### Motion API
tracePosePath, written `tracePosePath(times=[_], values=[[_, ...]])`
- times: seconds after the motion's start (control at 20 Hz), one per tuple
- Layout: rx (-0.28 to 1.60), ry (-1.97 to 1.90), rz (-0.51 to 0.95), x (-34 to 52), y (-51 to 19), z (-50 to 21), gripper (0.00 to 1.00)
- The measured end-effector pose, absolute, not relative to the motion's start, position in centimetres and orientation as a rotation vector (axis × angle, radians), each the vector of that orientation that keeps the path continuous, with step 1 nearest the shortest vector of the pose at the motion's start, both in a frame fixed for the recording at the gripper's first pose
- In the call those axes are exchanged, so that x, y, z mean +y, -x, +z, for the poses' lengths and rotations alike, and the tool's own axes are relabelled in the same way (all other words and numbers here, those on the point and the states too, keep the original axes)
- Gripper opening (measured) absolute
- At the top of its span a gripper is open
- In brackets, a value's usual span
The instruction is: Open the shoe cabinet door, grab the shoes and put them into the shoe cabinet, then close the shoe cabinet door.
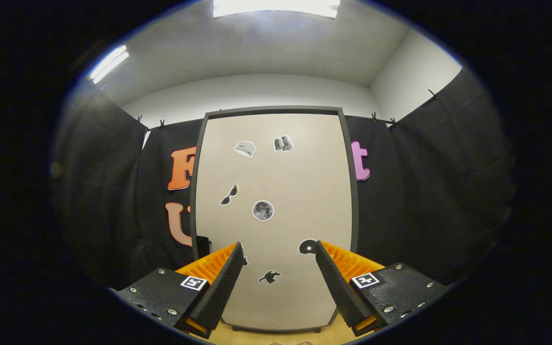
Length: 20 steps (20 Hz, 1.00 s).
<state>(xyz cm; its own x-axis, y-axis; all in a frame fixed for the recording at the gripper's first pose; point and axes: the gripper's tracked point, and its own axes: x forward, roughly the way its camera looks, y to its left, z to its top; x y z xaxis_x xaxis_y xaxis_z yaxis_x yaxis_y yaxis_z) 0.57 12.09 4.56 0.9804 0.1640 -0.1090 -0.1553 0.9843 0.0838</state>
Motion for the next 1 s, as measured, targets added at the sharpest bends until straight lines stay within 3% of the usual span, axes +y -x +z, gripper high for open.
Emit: tracePosePath(times=[0.55, 1.0], values=[[0.209, -0.074, 0.256, 20.5, -2.6, 0.2, 0.94], [0.436, -0.149, 0.301, 27.2, -4.5, -7.1, 0.89]])
